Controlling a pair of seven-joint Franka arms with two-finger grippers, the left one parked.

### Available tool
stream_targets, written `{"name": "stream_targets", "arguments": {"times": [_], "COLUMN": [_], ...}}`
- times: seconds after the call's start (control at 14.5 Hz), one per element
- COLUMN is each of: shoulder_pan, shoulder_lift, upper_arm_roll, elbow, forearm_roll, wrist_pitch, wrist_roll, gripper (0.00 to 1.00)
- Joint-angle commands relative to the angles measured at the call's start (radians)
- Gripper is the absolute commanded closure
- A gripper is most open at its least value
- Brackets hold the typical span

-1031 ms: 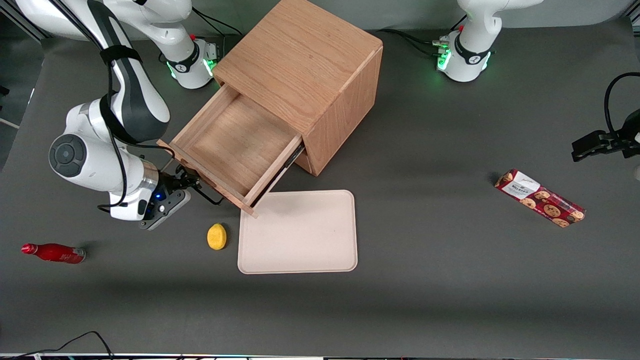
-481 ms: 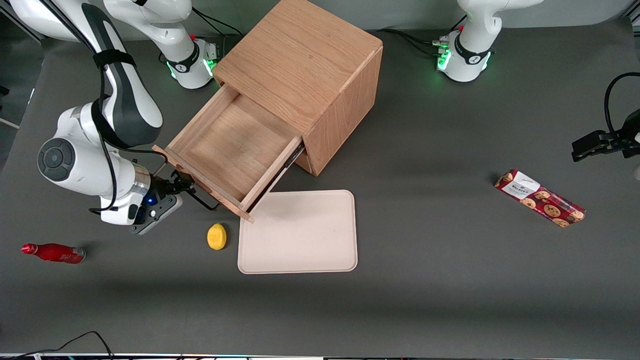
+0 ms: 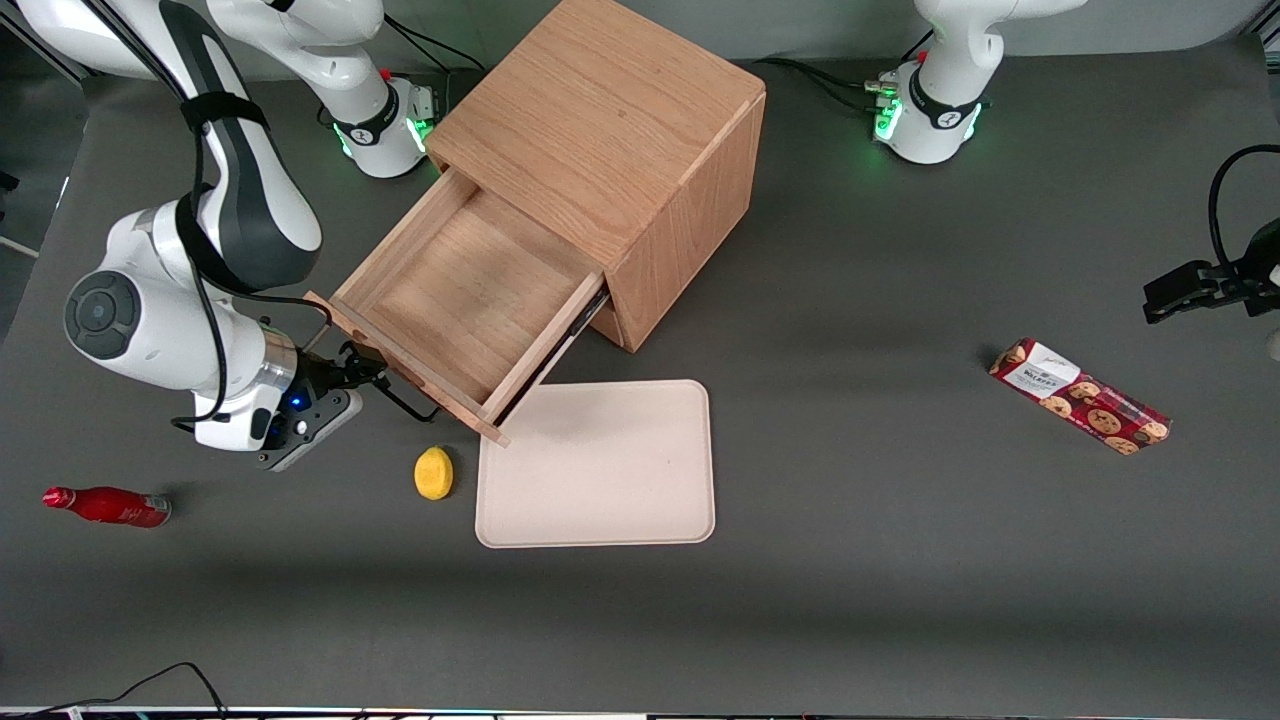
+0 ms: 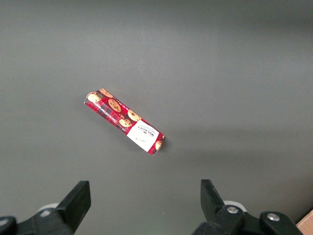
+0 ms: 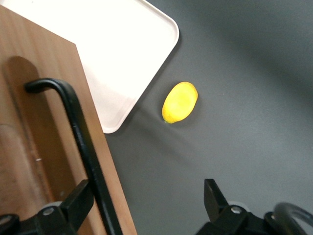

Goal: Open upper drawer

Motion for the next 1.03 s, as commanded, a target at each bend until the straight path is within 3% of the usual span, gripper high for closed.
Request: {"name": "stream_targets", "arguments": {"times": [0.0, 0.28, 0.48, 0.62, 0.96], "shoulder_pan": [-0.005, 0.004, 0.009, 0.029, 0.046], "shoulder_lift": [-0.011, -0.062, -0.135, -0.171, -0.305], "upper_arm_roll": [-0.002, -0.046, -0.099, -0.131, -0.203], "elbow": [0.087, 0.161, 0.155, 0.162, 0.126], "forearm_roll": [-0.013, -0.020, -0.028, -0.083, -0.088], "wrist_pitch": [-0.096, -0.199, -0.254, -0.343, -0.421], "wrist_roll": [-0.001, 0.078, 0.243, 0.305, 0.443], "gripper": [0.00, 0.00, 0.00, 0.00, 0.00]}}
